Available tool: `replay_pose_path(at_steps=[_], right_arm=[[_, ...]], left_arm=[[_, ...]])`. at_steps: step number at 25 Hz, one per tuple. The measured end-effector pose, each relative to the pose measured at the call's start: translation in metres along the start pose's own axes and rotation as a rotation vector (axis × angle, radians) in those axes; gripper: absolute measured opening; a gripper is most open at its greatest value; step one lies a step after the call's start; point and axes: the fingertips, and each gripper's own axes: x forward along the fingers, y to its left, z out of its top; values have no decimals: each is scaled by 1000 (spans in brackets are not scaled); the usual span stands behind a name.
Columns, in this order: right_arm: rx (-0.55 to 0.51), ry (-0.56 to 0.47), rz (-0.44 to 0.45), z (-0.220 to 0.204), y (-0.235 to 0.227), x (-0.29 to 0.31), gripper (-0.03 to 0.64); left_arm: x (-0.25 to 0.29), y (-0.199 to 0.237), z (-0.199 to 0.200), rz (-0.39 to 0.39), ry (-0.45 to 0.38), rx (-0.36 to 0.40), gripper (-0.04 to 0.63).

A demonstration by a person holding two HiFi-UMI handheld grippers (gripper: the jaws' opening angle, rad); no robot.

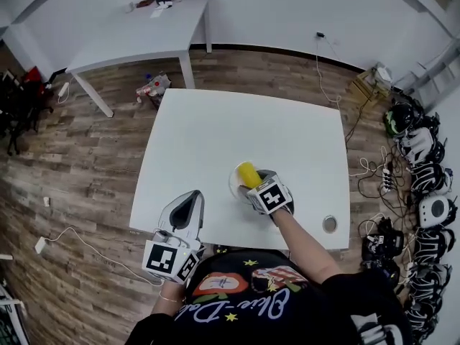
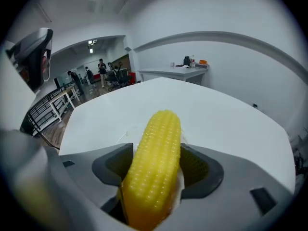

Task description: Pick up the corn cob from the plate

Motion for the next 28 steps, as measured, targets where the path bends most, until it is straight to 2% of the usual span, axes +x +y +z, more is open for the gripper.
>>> replay_pose_path(at_steps=[4, 7, 10, 15, 18, 28], right_arm=[[-14, 9, 4, 0, -2, -1, 276], [25, -49, 4, 8, -5, -11, 268], [75, -197, 19, 33, -5, -45, 264], [75, -497, 70, 81, 3, -135, 261], [115, -615, 105, 94, 6, -173, 259], [128, -653, 94, 85, -1, -199, 259]], left_arm=[[0, -4, -5, 12, 18, 2, -3], [-2, 0, -9, 31, 30, -3, -3], [0, 3, -8, 39, 35, -3, -3], [12, -7, -5, 14, 35, 17, -3], [22, -13, -6, -8, 47, 22, -3], [43, -28, -9, -47, 56, 35, -3]])
